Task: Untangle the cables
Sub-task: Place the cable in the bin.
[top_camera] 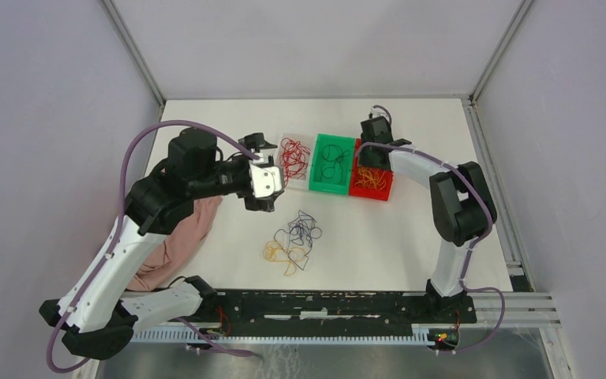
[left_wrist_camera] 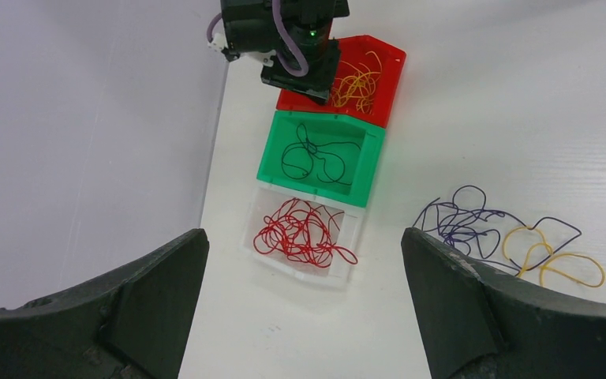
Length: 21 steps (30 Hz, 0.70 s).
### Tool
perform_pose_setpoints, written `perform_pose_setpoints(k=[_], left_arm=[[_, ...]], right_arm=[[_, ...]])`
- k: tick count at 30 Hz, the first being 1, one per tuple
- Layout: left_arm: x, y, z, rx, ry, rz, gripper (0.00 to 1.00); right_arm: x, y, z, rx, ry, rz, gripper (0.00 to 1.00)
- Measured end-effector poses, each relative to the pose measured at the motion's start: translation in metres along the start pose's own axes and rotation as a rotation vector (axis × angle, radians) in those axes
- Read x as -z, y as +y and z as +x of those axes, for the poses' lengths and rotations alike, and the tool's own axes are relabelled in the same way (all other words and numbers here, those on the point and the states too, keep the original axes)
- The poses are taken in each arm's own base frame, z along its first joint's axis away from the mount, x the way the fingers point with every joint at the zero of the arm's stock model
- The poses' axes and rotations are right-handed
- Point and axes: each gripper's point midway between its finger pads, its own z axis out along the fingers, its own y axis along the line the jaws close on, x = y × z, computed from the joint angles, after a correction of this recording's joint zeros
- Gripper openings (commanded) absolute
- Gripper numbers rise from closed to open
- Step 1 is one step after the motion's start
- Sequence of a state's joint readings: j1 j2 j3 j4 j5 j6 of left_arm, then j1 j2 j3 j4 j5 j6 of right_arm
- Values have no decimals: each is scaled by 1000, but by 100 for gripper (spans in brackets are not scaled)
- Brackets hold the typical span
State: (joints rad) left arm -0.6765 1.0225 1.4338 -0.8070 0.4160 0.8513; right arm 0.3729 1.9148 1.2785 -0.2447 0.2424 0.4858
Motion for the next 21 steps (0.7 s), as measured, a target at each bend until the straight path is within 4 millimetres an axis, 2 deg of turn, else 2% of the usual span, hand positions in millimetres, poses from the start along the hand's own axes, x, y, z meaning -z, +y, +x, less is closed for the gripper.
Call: perform_pose_setpoints(k=[3, 8, 10, 11, 14, 18, 21], left_arm=[[-3, 1, 2, 14, 11, 1, 99], [-9, 3, 11, 54, 51, -4, 99], [-12, 5, 19, 81, 80, -7, 99], [-13, 7, 26, 100, 102, -10, 99], [-15, 16, 56, 178, 179, -23, 99], [-10, 27, 104, 291, 290, -43, 99], [-6, 28, 117, 322, 309, -52, 99]], right_arm=[[17, -1, -16, -7, -33, -17, 48], [61, 3, -53, -26, -130, -69, 54], [78, 4, -64, -33, -164, -88, 61], [85, 5, -68, -37, -177, -97, 72], [103, 6, -78, -45, -206, -123, 98], [113, 5, -78, -26, -206, -133, 100], [115, 5, -73, -19, -197, -142, 99]])
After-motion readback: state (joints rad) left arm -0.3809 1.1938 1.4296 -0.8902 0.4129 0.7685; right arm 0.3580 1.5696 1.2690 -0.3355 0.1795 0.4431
